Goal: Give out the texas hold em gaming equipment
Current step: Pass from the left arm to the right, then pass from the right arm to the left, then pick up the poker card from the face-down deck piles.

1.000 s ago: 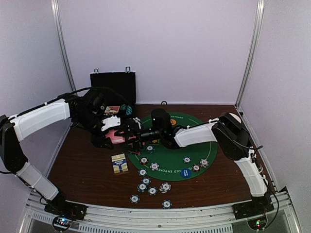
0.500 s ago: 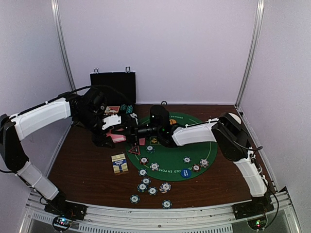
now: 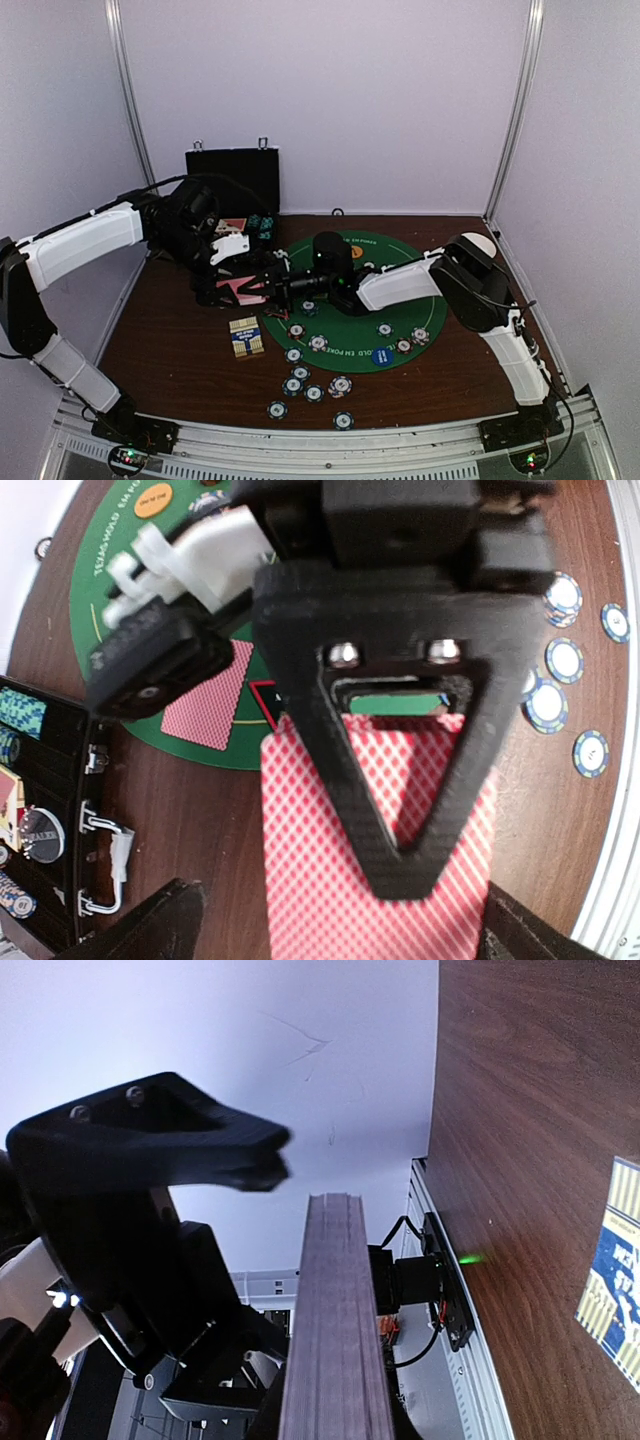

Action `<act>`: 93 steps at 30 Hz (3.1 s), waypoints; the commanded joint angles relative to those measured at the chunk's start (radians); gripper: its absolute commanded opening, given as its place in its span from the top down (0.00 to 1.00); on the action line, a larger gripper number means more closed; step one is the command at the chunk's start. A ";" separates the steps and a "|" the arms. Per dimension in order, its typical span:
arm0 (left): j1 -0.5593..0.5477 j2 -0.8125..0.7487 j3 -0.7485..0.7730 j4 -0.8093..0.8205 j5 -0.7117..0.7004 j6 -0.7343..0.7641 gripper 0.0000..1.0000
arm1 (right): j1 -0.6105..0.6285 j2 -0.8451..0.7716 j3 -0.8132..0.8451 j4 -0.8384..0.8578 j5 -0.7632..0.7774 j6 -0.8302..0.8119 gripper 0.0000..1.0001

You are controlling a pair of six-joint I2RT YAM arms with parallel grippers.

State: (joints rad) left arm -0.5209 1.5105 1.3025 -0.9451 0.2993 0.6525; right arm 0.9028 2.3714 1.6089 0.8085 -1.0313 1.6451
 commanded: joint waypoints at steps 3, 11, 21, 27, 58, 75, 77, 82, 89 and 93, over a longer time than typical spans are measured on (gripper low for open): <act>-0.002 -0.066 -0.017 0.073 0.050 -0.026 0.02 | -0.010 -0.074 -0.004 -0.007 -0.001 -0.062 1.00; -0.002 -0.037 -0.049 0.064 0.144 -0.015 0.02 | 0.008 -0.089 0.055 -0.038 0.007 -0.075 1.00; -0.002 0.004 -0.045 0.060 0.145 0.016 0.03 | 0.025 -0.088 0.073 -0.021 0.003 -0.055 1.00; -0.002 -0.009 -0.045 0.079 0.140 0.022 0.14 | 0.024 -0.077 0.067 -0.043 0.009 -0.061 1.00; -0.002 -0.036 -0.048 0.064 0.114 0.084 0.53 | 0.003 -0.130 0.102 -0.526 0.067 -0.362 0.47; -0.002 -0.032 -0.034 0.060 0.103 0.084 0.56 | -0.037 -0.250 0.022 -0.731 0.097 -0.502 0.53; -0.002 -0.032 -0.037 0.060 0.099 0.082 0.57 | -0.038 -0.266 0.016 -0.727 0.098 -0.501 0.57; -0.002 -0.030 -0.041 0.060 0.089 0.076 0.58 | -0.036 -0.304 -0.015 -0.684 0.098 -0.471 0.69; -0.002 -0.022 -0.037 0.060 0.081 0.071 0.60 | -0.027 -0.329 -0.040 -0.642 0.085 -0.431 0.81; -0.002 -0.021 -0.031 0.059 0.078 0.071 0.60 | -0.024 -0.315 -0.056 -0.570 0.068 -0.383 0.82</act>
State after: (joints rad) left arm -0.5243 1.4994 1.2499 -0.9020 0.3737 0.7242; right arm 0.8707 2.0850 1.5761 0.1513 -0.9455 1.2152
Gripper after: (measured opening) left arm 0.667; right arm 0.180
